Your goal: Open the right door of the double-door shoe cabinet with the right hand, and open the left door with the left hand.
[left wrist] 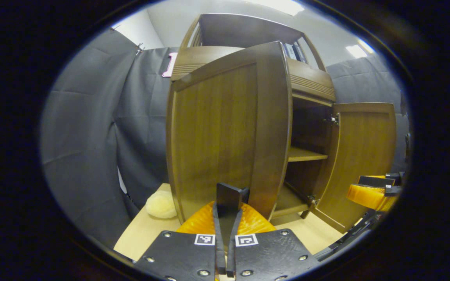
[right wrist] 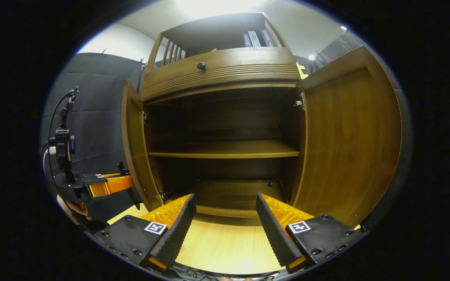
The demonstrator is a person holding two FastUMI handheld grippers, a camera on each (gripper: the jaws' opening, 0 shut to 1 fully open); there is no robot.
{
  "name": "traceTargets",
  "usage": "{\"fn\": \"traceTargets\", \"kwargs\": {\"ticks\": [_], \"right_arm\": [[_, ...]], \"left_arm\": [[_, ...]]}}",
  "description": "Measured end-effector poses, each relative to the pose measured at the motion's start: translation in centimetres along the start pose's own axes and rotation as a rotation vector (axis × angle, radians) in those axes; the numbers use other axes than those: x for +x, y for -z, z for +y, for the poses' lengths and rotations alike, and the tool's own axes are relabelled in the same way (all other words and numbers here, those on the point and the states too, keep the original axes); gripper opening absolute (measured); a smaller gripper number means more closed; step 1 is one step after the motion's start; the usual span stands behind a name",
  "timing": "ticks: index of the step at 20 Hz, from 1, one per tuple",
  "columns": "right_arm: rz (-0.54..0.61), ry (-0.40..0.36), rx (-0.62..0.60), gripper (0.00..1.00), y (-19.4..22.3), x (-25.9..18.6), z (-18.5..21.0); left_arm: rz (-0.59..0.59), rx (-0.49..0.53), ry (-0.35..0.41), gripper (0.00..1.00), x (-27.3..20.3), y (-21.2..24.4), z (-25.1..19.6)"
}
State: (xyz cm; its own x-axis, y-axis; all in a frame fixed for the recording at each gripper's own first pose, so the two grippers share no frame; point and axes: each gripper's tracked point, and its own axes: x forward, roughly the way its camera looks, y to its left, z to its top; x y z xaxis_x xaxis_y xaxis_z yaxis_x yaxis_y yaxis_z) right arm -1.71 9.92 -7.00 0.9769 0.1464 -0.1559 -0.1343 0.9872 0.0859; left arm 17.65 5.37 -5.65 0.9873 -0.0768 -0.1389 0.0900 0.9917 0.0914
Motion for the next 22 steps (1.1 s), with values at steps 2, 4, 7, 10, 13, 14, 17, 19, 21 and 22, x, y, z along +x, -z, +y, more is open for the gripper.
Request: {"fn": "traceTargets", "kwargs": {"ticks": [2,4,7,10,13,14,17,19,21,22], "right_arm": [[0.004,-0.012,0.000,0.93,0.1,0.0,0.5],[0.009,-0.023,0.000,0.95,0.3,0.2,0.9],[0.005,-0.023,0.000,0.92,0.1,0.2,1.1],[0.007,-0.020,0.000,0.93,0.2,0.2,1.0],[0.022,-0.021,0.001,0.93,0.7,0.3,1.0],[0.027,-0.023,-0.001,0.93,0.8,0.3,1.2],[0.026,-0.037,-0.005,0.93,0.7,0.6,1.8],[0.025,-0.047,-0.008,0.93,0.7,0.7,2.4],[0.030,-0.061,-0.009,0.93,0.8,0.9,2.9],[0.031,-0.067,-0.011,0.93,0.8,1.0,3.1]], "left_arm": [[-0.008,0.002,0.000,0.04,-0.6,0.0,0.8],[-0.012,0.005,-0.006,0.05,-1.2,0.0,1.5],[-0.021,0.010,-0.018,0.04,-2.1,0.0,2.8],[-0.043,0.015,-0.018,0.03,-3.0,0.0,4.2],[-0.070,0.005,0.002,0.04,-3.8,-0.1,5.4],[-0.076,0.007,-0.002,0.04,-3.9,0.0,5.9],[-0.090,0.031,-0.023,0.03,-5.0,0.0,7.7],[-0.112,0.017,-0.034,0.02,-5.4,-0.1,9.1],[-0.133,-0.002,-0.043,0.02,-5.7,-0.1,10.3],[-0.136,0.008,-0.051,0.02,-5.8,0.2,11.2]]}}
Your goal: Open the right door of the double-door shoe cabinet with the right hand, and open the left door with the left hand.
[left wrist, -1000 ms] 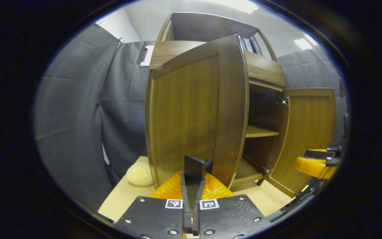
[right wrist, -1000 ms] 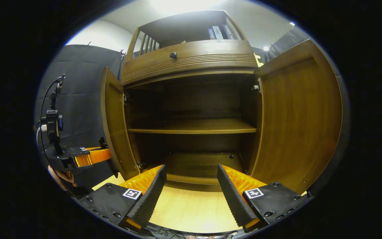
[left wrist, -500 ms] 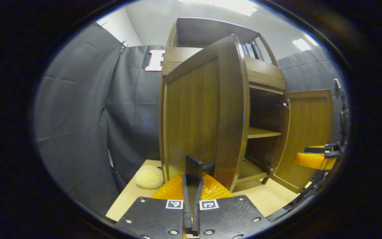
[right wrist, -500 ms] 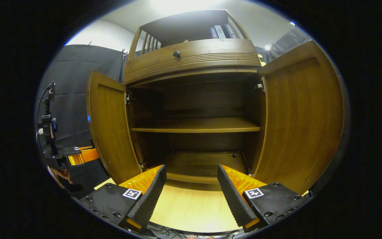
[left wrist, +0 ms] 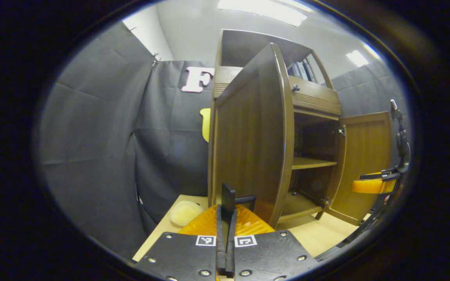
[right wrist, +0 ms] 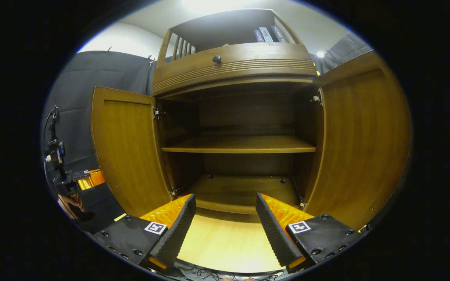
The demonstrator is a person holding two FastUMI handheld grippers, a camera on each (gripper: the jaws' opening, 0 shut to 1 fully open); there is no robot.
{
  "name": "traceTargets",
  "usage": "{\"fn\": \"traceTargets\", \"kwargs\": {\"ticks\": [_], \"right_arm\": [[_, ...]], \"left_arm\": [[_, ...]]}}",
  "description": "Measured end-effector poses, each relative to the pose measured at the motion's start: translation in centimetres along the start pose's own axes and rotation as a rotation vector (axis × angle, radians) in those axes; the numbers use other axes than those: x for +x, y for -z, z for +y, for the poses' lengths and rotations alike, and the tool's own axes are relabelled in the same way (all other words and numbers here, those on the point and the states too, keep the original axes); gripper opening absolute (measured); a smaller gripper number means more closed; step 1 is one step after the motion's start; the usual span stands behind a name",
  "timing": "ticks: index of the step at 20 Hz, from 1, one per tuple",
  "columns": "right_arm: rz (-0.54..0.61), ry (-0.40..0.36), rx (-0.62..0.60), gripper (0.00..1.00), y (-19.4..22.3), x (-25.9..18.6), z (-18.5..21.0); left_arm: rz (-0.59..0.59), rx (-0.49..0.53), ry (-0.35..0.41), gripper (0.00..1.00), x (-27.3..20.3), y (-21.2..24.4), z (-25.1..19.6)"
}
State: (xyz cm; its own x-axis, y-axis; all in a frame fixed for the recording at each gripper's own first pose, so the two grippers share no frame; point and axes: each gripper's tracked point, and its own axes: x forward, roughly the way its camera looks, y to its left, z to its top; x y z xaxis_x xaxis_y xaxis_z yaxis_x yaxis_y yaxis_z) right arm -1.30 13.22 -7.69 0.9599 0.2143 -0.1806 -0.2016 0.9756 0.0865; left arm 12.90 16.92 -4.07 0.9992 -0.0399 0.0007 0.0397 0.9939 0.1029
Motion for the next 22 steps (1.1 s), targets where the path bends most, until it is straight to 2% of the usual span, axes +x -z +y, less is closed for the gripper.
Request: {"fn": "traceTargets", "kwargs": {"ticks": [3,9,14,22], "right_arm": [[0.000,-0.015,-0.009,0.93,-0.1,0.3,0.6],[0.005,-0.026,-0.013,0.93,-0.3,1.0,0.9],[0.009,-0.003,-0.026,0.92,-1.1,1.7,0.5],[0.017,-0.006,-0.050,0.93,-2.6,2.7,0.6]], "left_arm": [[0.012,0.028,-0.039,0.02,0.3,0.2,4.2],[0.004,0.047,0.046,0.02,0.3,0.3,7.5],[-0.012,0.051,0.080,0.02,0.3,0.4,7.9],[0.004,0.050,0.061,0.02,-0.2,0.4,8.9]]}}
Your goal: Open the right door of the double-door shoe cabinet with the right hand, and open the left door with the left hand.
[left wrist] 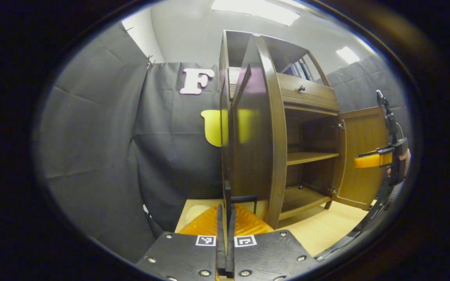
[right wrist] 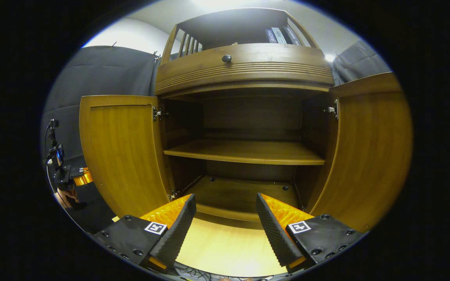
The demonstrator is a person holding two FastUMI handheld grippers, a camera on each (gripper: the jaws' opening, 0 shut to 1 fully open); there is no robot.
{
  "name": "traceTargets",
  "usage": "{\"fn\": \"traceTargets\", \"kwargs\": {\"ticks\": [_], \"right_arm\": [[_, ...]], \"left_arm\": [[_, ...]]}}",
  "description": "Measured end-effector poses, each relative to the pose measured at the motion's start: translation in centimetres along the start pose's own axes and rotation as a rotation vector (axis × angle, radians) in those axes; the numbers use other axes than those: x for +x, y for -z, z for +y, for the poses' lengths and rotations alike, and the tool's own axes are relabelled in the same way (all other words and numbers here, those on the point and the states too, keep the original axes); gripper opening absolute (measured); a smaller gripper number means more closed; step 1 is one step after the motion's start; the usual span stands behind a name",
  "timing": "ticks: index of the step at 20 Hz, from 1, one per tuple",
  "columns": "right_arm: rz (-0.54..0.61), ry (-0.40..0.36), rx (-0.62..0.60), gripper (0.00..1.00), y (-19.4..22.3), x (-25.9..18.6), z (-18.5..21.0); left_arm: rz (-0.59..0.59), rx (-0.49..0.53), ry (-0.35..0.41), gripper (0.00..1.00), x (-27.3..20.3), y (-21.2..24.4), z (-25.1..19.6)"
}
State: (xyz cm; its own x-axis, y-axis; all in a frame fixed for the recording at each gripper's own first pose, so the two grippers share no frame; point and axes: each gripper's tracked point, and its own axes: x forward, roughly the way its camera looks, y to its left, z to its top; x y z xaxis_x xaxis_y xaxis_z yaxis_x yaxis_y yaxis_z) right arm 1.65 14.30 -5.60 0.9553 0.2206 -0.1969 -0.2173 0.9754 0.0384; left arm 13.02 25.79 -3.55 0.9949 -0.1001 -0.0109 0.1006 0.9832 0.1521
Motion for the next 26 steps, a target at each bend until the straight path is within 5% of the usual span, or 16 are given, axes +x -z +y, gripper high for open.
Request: {"fn": "traceTargets", "kwargs": {"ticks": [3,6,12,13,20,26], "right_arm": [[0.010,-0.011,0.024,0.93,0.0,0.3,0.2],[0.004,-0.021,0.014,0.93,0.0,0.6,0.2],[-0.043,0.013,0.015,0.92,-0.8,0.9,-2.4],[-0.055,0.025,0.016,0.92,-1.1,0.9,-2.8],[-0.058,0.044,0.023,0.93,-0.9,-1.3,-4.6],[-0.068,0.111,0.030,0.92,-0.3,-4.4,-6.8]], "left_arm": [[0.020,-0.027,-0.007,0.02,-2.5,0.2,0.3],[0.062,0.025,-0.104,0.02,-6.3,-0.6,1.7],[0.083,-0.024,-0.294,0.57,-12.9,-3.6,-0.5],[0.083,-0.031,-0.315,0.56,-13.5,-4.3,-1.3],[-0.013,-0.267,-0.283,0.57,-12.6,-7.0,-9.3],[0.018,-0.184,-0.145,0.58,-7.4,-7.0,-16.4]]}}
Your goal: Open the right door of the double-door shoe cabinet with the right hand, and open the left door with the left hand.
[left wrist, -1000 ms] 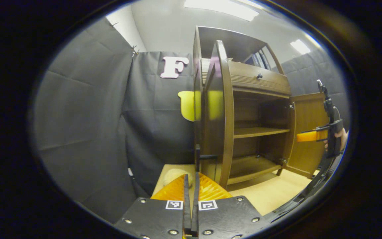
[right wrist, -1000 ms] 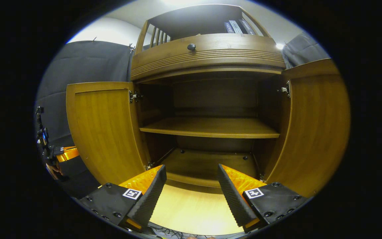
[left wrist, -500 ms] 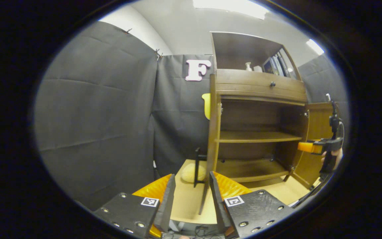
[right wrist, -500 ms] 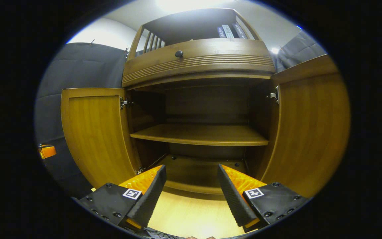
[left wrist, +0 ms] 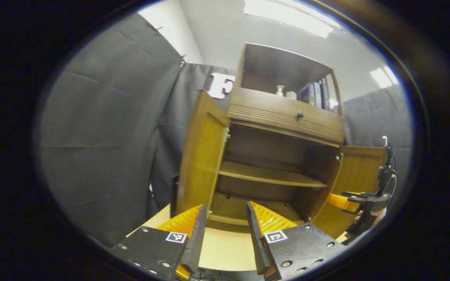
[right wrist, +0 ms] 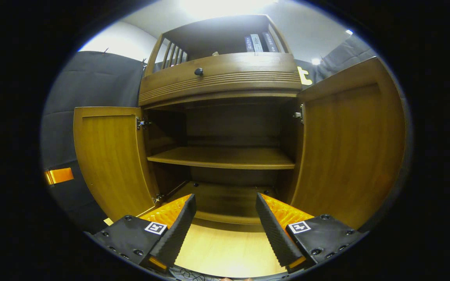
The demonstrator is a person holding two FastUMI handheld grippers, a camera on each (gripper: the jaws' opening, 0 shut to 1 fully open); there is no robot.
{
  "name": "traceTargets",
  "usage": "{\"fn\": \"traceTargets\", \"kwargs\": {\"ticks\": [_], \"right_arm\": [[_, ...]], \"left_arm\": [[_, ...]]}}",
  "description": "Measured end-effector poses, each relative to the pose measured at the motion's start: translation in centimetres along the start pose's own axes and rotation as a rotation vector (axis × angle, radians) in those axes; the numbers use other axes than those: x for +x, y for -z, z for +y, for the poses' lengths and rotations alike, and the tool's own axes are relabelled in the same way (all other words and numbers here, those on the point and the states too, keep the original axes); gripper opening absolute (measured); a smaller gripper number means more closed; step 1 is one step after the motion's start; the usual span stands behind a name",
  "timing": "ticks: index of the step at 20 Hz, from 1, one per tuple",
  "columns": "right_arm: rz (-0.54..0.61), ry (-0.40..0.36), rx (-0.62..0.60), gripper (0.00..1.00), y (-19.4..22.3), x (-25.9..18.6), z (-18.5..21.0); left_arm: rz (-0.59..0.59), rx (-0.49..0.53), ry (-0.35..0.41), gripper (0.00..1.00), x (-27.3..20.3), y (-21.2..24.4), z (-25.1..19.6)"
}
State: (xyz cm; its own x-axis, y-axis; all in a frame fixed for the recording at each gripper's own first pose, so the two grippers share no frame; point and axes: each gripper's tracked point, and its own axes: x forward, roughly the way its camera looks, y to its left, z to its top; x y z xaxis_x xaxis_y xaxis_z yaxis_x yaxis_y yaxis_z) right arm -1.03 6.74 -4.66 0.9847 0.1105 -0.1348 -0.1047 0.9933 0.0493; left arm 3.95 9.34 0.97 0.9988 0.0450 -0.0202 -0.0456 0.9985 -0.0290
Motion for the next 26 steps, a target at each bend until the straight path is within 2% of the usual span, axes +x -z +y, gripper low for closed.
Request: {"fn": "traceTargets", "kwargs": {"ticks": [4,5,9,10,12,13,14,15,17,18,26], "right_arm": [[0.004,0.056,0.011,0.92,0.6,-2.0,-1.8],[-0.001,0.071,0.017,0.92,0.7,-2.4,-2.3],[-0.010,0.126,0.044,0.92,1.2,-3.7,-3.9],[-0.008,0.137,0.051,0.97,1.3,-3.9,-4.2],[-0.006,0.152,0.061,0.97,1.5,-4.1,-4.6],[-0.008,0.158,0.061,0.92,1.5,-4.2,-4.8],[-0.011,0.163,0.058,0.97,1.4,-4.2,-4.9],[-0.014,0.166,0.053,0.95,1.4,-4.3,-5.0],[-0.018,0.167,0.048,0.92,1.3,-4.1,-5.1],[-0.020,0.165,0.048,0.92,1.1,-4.0,-5.1],[-0.027,0.155,0.048,0.92,0.8,-3.5,-4.8]], "left_arm": [[-0.003,0.014,0.059,0.55,3.6,0.0,-3.6],[-0.005,0.027,0.066,0.58,4.3,-0.1,-4.2],[0.007,0.056,0.105,0.58,7.0,0.3,-6.4],[0.011,0.064,0.117,0.58,7.6,0.3,-6.8],[0.011,0.074,0.145,0.58,8.3,0.4,-7.7],[0.007,0.080,0.156,0.58,8.5,0.3,-8.1],[0.009,0.083,0.172,0.58,8.7,0.4,-8.5],[0.004,0.086,0.179,0.58,8.5,0.7,-8.8],[0.002,0.108,0.185,0.51,9.2,0.4,-9.7],[-0.002,0.127,0.164,0.47,9.5,0.4,-9.4],[-0.023,0.148,0.184,0.75,10.2,0.4,-10.1]]}}
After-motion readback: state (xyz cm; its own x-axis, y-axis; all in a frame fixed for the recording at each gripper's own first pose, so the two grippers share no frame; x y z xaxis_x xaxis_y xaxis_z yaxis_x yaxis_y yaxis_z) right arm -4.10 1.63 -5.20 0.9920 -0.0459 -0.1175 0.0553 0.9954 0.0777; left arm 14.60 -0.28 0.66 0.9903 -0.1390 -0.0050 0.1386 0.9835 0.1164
